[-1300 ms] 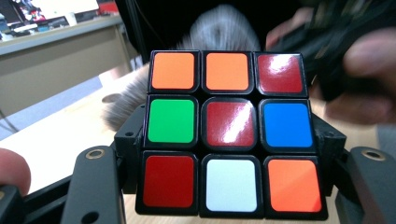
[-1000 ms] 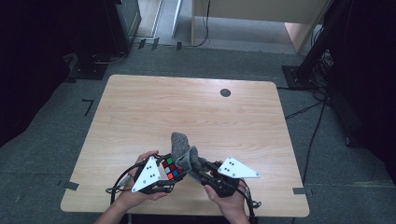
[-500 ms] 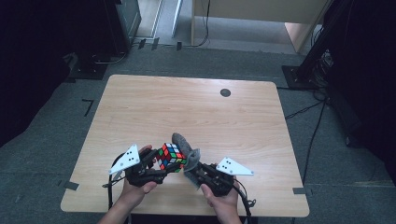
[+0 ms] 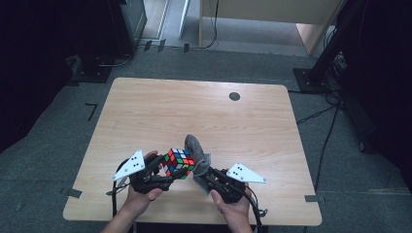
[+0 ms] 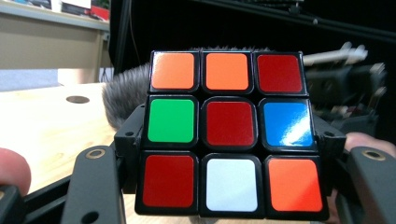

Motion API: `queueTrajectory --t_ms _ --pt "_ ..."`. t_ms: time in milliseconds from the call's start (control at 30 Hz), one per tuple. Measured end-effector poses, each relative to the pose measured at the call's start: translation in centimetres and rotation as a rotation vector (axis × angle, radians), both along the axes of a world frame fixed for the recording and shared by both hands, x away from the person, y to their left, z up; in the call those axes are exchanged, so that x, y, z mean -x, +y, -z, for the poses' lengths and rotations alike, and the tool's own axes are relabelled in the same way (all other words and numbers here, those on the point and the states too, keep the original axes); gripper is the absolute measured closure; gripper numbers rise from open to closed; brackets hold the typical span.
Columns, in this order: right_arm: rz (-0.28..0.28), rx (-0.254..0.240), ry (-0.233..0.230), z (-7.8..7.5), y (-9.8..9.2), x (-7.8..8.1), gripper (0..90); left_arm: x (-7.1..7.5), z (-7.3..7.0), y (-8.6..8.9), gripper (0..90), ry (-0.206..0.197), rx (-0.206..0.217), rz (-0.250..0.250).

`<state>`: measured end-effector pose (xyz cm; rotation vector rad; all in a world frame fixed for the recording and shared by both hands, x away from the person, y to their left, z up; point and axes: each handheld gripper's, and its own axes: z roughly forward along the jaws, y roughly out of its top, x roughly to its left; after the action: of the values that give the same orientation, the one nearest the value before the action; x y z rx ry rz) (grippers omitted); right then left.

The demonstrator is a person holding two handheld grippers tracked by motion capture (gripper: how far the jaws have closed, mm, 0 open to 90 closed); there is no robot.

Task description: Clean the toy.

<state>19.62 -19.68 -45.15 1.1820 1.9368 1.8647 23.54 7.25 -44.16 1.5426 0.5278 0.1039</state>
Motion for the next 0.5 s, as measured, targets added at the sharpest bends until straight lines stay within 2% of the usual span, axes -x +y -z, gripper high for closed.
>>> queueTrajectory --t_ms 67,233,300,400,433,467,500 --pt "-0.038 0.021 -0.007 -0.1 0.5 0.2 75.3 0.0 0.1 -0.2 34.1 0.006 0.004 0.008" --pt "-0.107 0.108 0.025 0.9 2.0 0.3 75.3 -0.4 0.2 0.1 34.1 0.033 -0.004 -0.01" --pt "-0.1 0.14 0.01 0.7 2.0 0.3 75.3 -0.5 0.2 0.1 34.1 0.035 -0.007 -0.012" --pt "-0.05 0.118 -0.014 -0.1 0.9 0.2 75.3 -0.5 0.0 -0.1 34.2 0.016 -0.066 -0.014" --pt "-0.033 0.094 -0.017 -0.3 0.4 0.1 75.4 -0.5 0.0 -0.1 34.2 0.016 -0.066 -0.014" --pt "-0.033 0.094 -0.017 -0.3 0.4 0.1 75.4 -0.5 0.0 -0.2 34.2 0.014 -0.077 -0.008" --pt "-0.012 0.051 -0.029 -0.7 -0.5 -0.1 75.4 -0.5 0.0 -0.3 34.2 0.019 -0.083 0.004"
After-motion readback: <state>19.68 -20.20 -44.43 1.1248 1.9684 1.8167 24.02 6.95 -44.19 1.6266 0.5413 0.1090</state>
